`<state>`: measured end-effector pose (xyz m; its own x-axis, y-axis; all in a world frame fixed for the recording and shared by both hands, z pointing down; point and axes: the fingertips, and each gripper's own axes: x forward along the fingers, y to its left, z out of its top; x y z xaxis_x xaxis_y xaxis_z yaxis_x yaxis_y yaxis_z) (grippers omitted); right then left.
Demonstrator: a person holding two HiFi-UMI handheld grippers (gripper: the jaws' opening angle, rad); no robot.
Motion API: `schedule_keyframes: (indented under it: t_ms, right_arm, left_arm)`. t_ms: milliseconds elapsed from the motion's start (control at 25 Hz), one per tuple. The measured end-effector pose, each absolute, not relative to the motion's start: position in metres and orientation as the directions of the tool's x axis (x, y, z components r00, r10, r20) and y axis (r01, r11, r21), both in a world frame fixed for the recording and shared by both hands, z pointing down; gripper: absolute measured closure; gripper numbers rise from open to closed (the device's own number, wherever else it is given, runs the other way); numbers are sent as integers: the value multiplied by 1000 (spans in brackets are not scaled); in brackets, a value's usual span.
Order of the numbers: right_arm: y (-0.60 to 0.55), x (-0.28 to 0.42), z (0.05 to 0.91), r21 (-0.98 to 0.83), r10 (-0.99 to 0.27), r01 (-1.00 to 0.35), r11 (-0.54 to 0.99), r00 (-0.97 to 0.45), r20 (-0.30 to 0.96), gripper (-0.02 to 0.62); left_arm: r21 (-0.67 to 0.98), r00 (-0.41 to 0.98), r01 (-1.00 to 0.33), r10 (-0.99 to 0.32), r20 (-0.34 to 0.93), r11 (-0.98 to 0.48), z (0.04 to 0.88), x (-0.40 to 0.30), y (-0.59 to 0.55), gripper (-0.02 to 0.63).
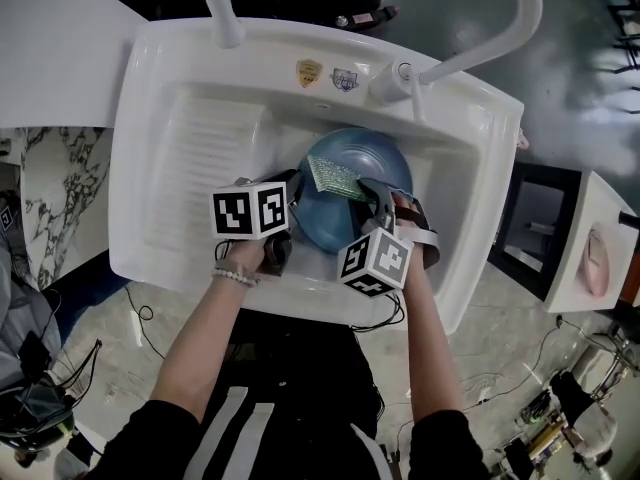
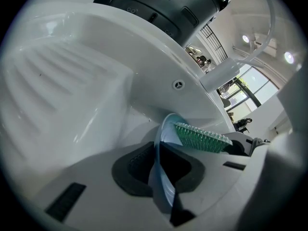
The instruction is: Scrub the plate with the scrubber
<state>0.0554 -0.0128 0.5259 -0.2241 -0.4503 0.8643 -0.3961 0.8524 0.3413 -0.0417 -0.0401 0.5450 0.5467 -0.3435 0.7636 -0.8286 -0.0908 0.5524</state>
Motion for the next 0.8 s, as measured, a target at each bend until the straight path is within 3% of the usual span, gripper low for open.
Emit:
schedule_keyframes:
  t_ms: [360,800]
  right_arm:
    - [-48,95,545,505,-526,-246,827,-27,850,503]
    - [-41,116,563,475,-474,-275,836,73,878,503]
  left_arm:
    - [548,544,-831,-347,764,-95,545,-42,-41,575]
    - [555,549,-826,-362,753,-98,541,-42,-43,574]
